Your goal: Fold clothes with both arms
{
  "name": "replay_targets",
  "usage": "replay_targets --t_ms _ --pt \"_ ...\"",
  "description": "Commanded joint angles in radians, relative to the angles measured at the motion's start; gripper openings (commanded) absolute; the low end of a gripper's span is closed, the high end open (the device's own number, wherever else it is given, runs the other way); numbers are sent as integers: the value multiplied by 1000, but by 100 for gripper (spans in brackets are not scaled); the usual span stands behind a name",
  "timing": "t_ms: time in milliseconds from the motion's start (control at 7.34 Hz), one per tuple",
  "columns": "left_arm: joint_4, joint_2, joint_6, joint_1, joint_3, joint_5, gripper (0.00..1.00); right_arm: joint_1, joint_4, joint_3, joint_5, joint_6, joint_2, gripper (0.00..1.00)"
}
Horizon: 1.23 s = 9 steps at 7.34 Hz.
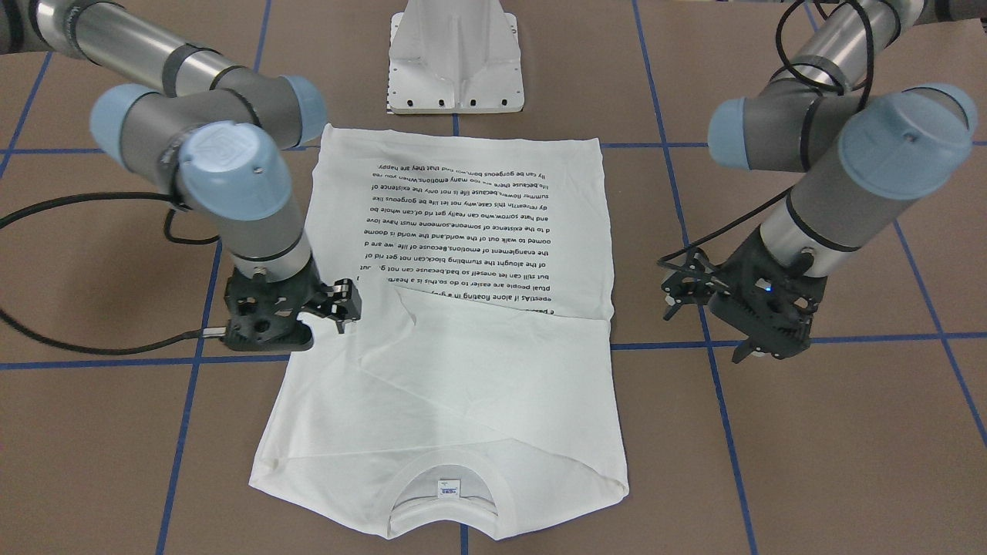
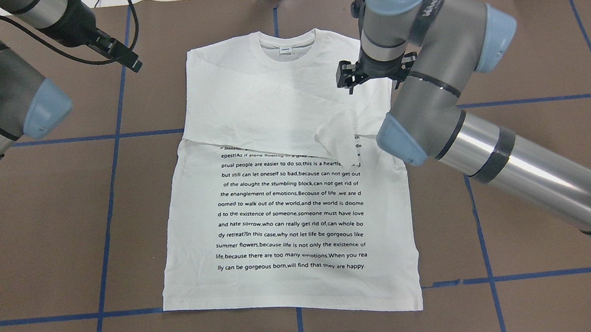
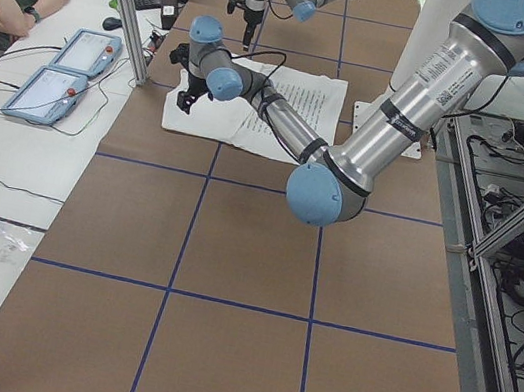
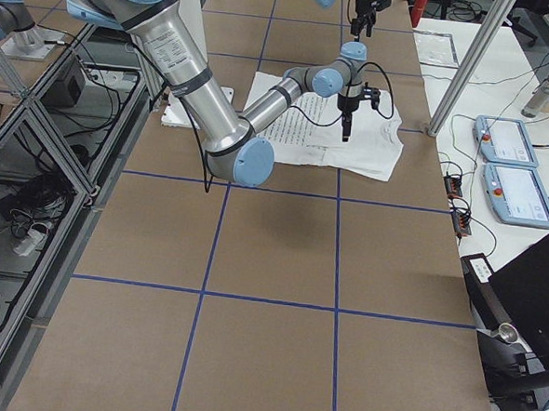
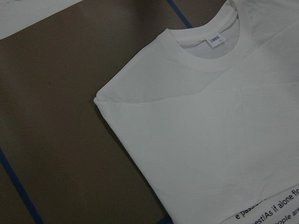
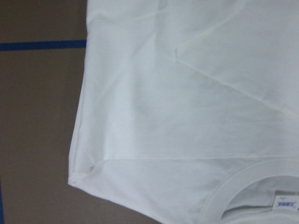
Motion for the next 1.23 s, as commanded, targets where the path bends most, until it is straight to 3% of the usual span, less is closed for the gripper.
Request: replay_targets --t_ms 0,272,409,545,1090 --pt "-6 23 39 -19 2 -10 100 -118 -20 -45 -120 82 58 83" --pt "-9 29 39 -19 1 -10 100 -143 1 -186 -149 117 156 72" --pt "-9 29 39 -19 1 -11 100 -143 34 -214 -154 111 164 62" --pt "-10 29 39 -19 1 -11 100 -143 99 -242 -183 108 166 61" --pt "-10 31 37 -18 -1 -11 100 -169 112 -283 -223 102 166 49"
